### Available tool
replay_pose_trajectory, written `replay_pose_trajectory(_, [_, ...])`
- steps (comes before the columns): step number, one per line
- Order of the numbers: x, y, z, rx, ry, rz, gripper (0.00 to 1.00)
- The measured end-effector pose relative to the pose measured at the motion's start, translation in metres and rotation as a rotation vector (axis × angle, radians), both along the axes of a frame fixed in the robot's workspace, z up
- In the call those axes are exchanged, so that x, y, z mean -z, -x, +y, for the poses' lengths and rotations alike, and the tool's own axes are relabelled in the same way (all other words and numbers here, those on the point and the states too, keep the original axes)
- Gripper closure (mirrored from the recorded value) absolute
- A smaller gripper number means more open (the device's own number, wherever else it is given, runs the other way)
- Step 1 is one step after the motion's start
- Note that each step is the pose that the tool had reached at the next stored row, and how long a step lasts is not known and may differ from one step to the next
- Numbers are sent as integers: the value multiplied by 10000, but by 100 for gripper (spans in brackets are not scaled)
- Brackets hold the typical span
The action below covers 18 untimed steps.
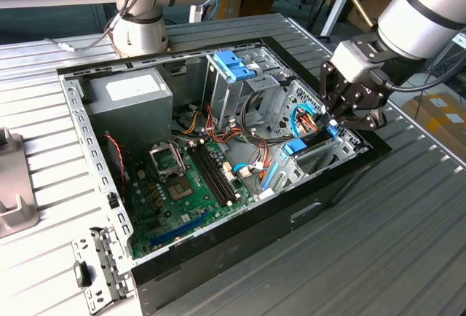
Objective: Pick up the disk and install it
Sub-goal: 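Insert the first disk wire, then insert the second disk wire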
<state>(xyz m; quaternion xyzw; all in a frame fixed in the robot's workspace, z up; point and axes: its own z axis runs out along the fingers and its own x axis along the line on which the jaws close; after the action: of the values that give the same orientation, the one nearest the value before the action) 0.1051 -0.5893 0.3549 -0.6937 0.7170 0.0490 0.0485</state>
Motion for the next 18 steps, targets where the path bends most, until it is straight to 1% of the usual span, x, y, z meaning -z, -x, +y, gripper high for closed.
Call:
replay_pose_trajectory(2, [2, -12, 0, -1, -7, 3, 90])
replay_pose_trajectory(5, [2, -58, 0, -1, -8, 17, 90])
replay_pose_trajectory(7, [1, -124, 0, 0, -8, 47, 90])
replay_pose_trajectory(8, [1, -174, 0, 0, -8, 70, 90])
replay_pose_trajectory(12, [-3, -273, 0, -1, -8, 99, 90])
replay_pose_trajectory(13, [-53, -357, 1, 0, -9, 118, 90])
replay_pose_trajectory(18, [-54, -362, 1, 0, -8, 120, 89])
